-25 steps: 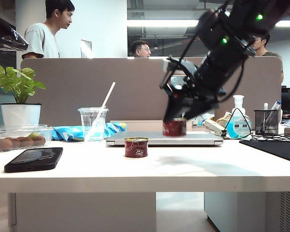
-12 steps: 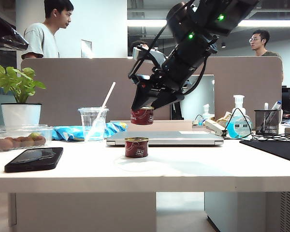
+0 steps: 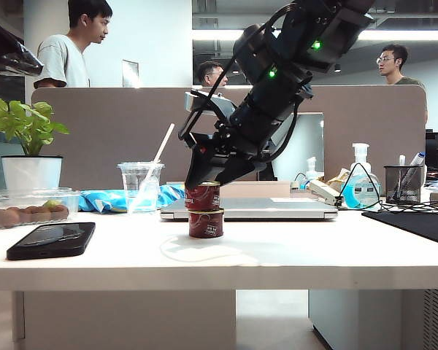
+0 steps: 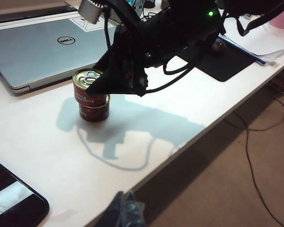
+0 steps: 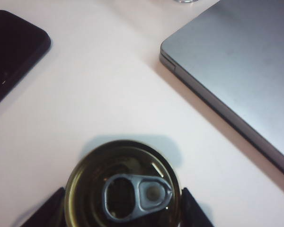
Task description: Stack a can of tomatoes on the right onto the can of tomatoes on the left.
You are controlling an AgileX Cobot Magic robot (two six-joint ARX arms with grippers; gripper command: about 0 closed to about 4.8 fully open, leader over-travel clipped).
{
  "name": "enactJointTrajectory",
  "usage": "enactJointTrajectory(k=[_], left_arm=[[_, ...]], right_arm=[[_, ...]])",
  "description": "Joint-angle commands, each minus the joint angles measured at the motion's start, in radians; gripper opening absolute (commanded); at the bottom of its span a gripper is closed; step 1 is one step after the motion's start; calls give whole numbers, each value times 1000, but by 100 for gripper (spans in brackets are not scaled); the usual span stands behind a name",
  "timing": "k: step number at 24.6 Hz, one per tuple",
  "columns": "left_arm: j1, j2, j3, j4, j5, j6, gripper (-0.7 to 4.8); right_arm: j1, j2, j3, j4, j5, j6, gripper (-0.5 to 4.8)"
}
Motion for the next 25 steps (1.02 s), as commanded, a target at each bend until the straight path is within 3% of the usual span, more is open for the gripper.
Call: enactJointTrajectory(k=[1, 21, 25], left_arm=[[-1, -2, 3, 9, 3, 4, -5], [-1, -2, 3, 9, 3, 4, -5], [-1, -2, 3, 9, 3, 4, -5]], right_arm=[[-1, -11, 7, 27, 29, -2, 241], [-1, -2, 7, -36, -14, -2, 247], [-1, -2, 7, -26, -14, -2, 399]])
